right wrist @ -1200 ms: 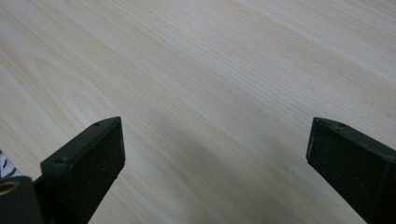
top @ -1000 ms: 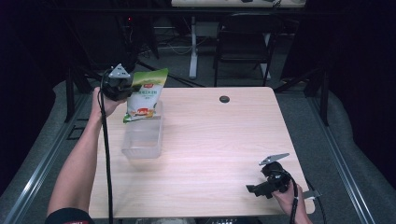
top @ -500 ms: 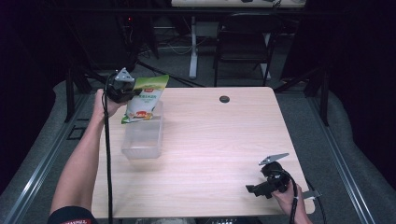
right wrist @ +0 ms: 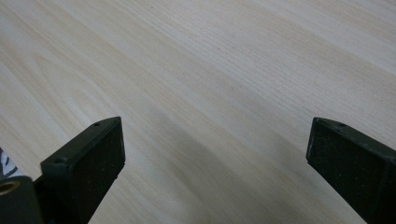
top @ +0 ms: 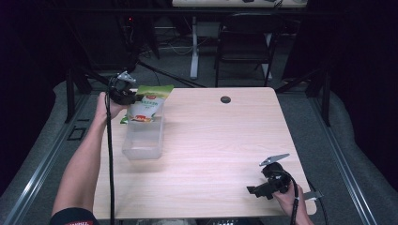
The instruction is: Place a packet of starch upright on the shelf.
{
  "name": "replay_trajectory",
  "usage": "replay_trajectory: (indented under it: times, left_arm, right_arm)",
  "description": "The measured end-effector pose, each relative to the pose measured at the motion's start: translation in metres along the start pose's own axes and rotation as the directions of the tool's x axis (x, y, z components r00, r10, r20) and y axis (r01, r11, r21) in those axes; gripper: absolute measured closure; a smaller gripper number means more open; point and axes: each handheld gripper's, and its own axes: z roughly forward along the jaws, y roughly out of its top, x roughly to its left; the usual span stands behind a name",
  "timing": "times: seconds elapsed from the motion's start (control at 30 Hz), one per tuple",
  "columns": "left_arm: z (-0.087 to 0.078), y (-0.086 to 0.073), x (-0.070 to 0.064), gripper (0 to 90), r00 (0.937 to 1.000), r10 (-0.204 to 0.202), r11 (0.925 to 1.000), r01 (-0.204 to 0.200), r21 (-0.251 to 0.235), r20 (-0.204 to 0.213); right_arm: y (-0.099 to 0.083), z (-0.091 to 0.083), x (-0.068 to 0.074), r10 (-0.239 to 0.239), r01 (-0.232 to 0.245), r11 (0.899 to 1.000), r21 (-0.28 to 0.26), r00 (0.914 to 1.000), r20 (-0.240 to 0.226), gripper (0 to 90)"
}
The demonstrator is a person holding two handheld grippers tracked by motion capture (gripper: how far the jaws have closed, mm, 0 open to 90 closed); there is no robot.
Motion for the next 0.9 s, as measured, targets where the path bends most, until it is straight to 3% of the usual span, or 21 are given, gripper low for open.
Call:
replay_trajectory:
  times: [0.03,0.07,0.2,0.33,0.53,0.6,0.7,0.8,0.9]
  left_arm:
    - [-0.001,0.000,0.000,73.0,0.9999,-0.009,0.9999,0.010,-0.007,0.015]
    - [-0.001,0.000,-0.001,73.0,0.9999,-0.012,0.9999,0.012,-0.006,0.008]
    - [-0.002,0.006,-0.006,54.1,0.9996,-0.009,0.9998,0.008,-0.018,-0.026]
    - [-0.005,0.012,-0.008,49.2,0.9994,-0.013,0.9989,0.011,-0.046,-0.033]
    - [-0.005,0.026,-0.015,42.9,0.9965,0.030,0.9972,-0.035,-0.066,-0.078]
    - [-0.004,0.030,-0.017,43.3,0.9957,0.035,0.9970,-0.040,-0.066,-0.086]
    - [-0.002,0.033,-0.019,53.1,0.9950,0.038,0.9965,-0.044,-0.071,-0.092]
    - [0.002,0.035,-0.023,60.4,0.9891,0.062,0.9973,-0.066,-0.031,-0.134]
    - [0.003,0.034,-0.024,73.5,0.9882,0.077,0.9960,-0.082,-0.035,-0.133]
  right_arm:
    - [0.000,0.000,0.000,-0.002,0.002,1.000,-0.002,1.0000,0.000,3.9]
    - [0.000,0.000,0.000,-0.002,0.002,1.000,-0.002,1.0000,0.000,3.9]
    - [0.000,0.001,0.000,0.002,-0.002,1.000,0.001,1.0000,0.002,3.9]
    - [0.000,0.001,0.000,0.002,-0.002,1.000,0.001,1.0000,0.002,3.9]
    - [0.000,0.001,0.000,0.002,-0.002,1.000,0.009,1.0000,-0.003,4.0]
    - [-0.001,0.002,0.000,0.012,-0.012,1.000,-0.008,0.9999,-0.001,4.0]
    - [0.000,0.000,-0.001,-0.003,0.003,1.000,0.011,1.0000,0.008,4.0]
    - [0.000,0.001,-0.001,-0.003,0.003,1.000,0.016,1.0000,0.005,4.4]
    - [-0.001,0.003,0.000,0.007,-0.007,1.000,0.020,1.0000,0.003,4.4]
